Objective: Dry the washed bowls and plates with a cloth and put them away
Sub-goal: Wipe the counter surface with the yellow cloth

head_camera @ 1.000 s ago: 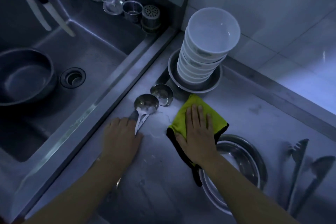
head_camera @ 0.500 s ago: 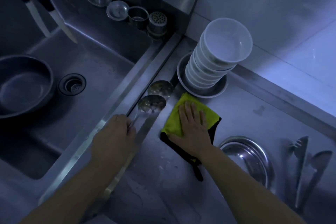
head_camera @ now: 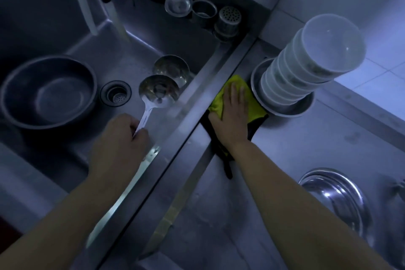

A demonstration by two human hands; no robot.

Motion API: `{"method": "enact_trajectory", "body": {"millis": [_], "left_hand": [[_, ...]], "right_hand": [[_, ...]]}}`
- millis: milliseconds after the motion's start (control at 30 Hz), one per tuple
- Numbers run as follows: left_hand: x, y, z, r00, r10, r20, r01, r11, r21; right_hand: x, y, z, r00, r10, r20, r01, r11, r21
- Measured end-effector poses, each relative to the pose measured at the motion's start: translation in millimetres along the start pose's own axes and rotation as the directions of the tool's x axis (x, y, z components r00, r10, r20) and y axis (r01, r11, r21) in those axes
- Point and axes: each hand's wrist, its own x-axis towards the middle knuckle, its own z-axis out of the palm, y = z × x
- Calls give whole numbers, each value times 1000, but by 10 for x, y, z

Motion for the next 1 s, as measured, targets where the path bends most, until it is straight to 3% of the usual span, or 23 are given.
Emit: {"method": "enact_trajectory", "body": {"millis": [300, 533, 733, 800, 933, 1000], "left_hand": [[-22, -407, -228, 999, -3, -50, 3, 1000, 1], [-104, -651, -459, 998, -29, -53, 29, 1000, -5], [-215, -747, -616, 998, -43, -39, 42, 999, -15], [-247, -771, -689, 998, -47, -37, 47, 999, -9], [-286, -821, -837, 997, -43, -60, 42, 999, -17], [-296, -854, -884, 996, -48, -79, 47, 999, -18]], "right_hand": [[-550, -405, 171, 998, 54, -34, -49, 990, 129], [-1330, -856, 419, 999, -5, -40, 11, 989, 146], [-1985, -1171, 590, 985, -27, -168, 84, 935, 344], [-2030, -1222, 607, 966, 25, -259, 84, 912, 402], [-1735, -1260, 265, 888, 307, -343, 7, 735, 678], [-1428, -1257, 30, 870, 274, -410, 45, 784, 619]]}}
